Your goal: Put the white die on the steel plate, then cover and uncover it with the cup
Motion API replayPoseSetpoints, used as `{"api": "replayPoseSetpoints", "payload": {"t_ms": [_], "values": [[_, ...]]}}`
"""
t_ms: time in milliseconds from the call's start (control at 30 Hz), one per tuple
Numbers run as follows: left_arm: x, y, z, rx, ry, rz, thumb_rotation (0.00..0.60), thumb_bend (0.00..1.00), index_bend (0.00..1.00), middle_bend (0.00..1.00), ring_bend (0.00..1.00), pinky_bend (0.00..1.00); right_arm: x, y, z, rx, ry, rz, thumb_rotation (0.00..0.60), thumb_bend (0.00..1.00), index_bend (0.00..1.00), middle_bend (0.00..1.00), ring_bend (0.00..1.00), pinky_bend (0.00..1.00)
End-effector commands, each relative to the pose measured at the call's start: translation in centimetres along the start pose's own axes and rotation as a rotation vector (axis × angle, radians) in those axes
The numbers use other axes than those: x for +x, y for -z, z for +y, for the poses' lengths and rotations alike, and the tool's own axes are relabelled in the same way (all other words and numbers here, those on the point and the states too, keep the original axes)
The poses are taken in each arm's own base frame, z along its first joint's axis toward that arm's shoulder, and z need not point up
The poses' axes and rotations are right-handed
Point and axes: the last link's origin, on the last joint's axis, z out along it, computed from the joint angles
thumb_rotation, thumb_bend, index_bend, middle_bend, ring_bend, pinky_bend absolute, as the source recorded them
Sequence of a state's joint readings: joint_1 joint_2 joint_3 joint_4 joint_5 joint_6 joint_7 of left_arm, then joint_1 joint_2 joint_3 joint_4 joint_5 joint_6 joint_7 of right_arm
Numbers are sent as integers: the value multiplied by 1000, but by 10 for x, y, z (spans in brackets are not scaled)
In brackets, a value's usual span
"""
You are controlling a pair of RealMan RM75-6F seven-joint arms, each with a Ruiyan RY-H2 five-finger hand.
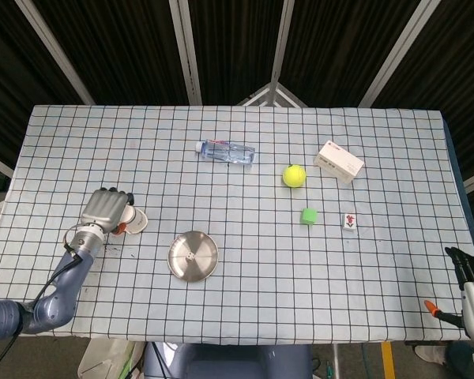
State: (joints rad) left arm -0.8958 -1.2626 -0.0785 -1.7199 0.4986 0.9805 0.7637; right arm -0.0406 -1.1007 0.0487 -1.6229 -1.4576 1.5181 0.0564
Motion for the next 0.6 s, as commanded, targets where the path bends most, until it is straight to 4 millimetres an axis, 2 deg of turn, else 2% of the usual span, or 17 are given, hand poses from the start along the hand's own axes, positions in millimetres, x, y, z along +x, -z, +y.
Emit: {"api": "replayPoseSetpoints", "payload": {"t_ms": [33, 333, 467, 600], "values": [[4, 2, 0, -2, 20, 10, 600, 558, 399, 385, 224, 237, 0, 0, 0, 1, -2, -3, 600, 42, 116, 124, 115, 15], [35, 25, 20, -88, 50, 55, 600, 557, 402, 384, 224, 227, 2, 0, -1, 3, -10, 6, 600, 42, 116, 124, 115, 15], [45, 38, 37, -141, 33, 62, 600, 556, 402, 384, 224, 226, 4, 1, -1, 2, -14, 12, 600, 42, 116, 124, 115, 16], [57, 55, 62, -205, 1, 62, 600, 556, 403, 384, 224, 226, 7, 2, 0, 1, -20, 20, 600, 42, 116, 125, 115, 15]]}}
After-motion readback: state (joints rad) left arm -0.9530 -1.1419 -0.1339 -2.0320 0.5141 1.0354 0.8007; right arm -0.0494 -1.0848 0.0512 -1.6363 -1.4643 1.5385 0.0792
